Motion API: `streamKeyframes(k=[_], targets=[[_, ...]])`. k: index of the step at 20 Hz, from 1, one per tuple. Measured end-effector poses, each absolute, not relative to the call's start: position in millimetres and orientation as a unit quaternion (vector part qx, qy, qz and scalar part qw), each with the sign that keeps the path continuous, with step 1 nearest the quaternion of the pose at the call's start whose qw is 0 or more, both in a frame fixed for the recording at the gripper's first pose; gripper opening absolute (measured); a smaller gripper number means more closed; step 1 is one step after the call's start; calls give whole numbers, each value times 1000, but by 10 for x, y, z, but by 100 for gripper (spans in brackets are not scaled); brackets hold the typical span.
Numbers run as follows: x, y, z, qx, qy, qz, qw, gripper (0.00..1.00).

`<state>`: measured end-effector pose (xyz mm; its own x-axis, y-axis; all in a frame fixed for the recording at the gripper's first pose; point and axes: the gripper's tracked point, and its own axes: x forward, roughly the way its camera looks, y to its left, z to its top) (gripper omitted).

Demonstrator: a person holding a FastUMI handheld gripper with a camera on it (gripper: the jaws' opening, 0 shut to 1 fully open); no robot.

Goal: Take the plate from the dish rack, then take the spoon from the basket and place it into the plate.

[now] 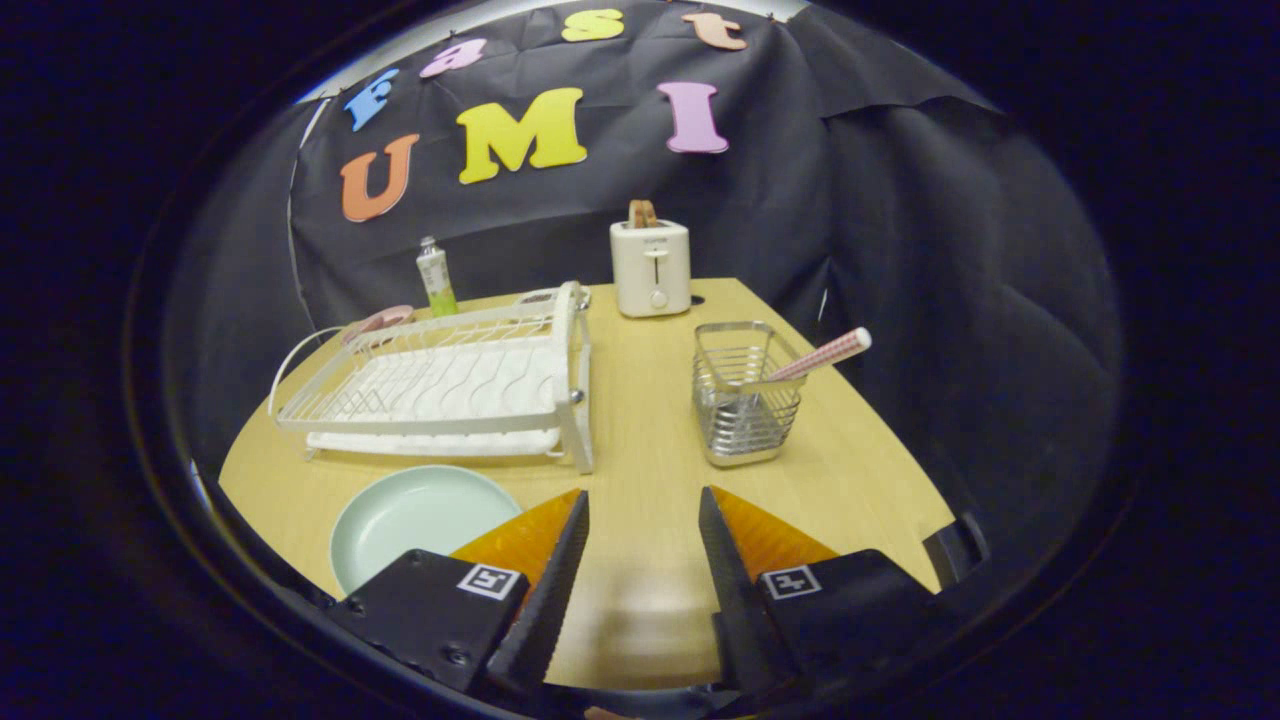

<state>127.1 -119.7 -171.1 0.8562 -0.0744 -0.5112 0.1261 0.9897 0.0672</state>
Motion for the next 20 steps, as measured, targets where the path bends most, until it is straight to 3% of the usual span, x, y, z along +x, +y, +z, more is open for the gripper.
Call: streamKeyframes(k=[2, 8, 18, 20], targets=[[1320, -1469, -1649, 57, 253, -68, 963, 100], [1556, -2043, -1609, 44, 253, -83, 963, 100], [1968, -2165, -1385, 79, 180, -20, 980, 100], [2053, -2135, -1381, 86, 177, -9, 980, 93]])
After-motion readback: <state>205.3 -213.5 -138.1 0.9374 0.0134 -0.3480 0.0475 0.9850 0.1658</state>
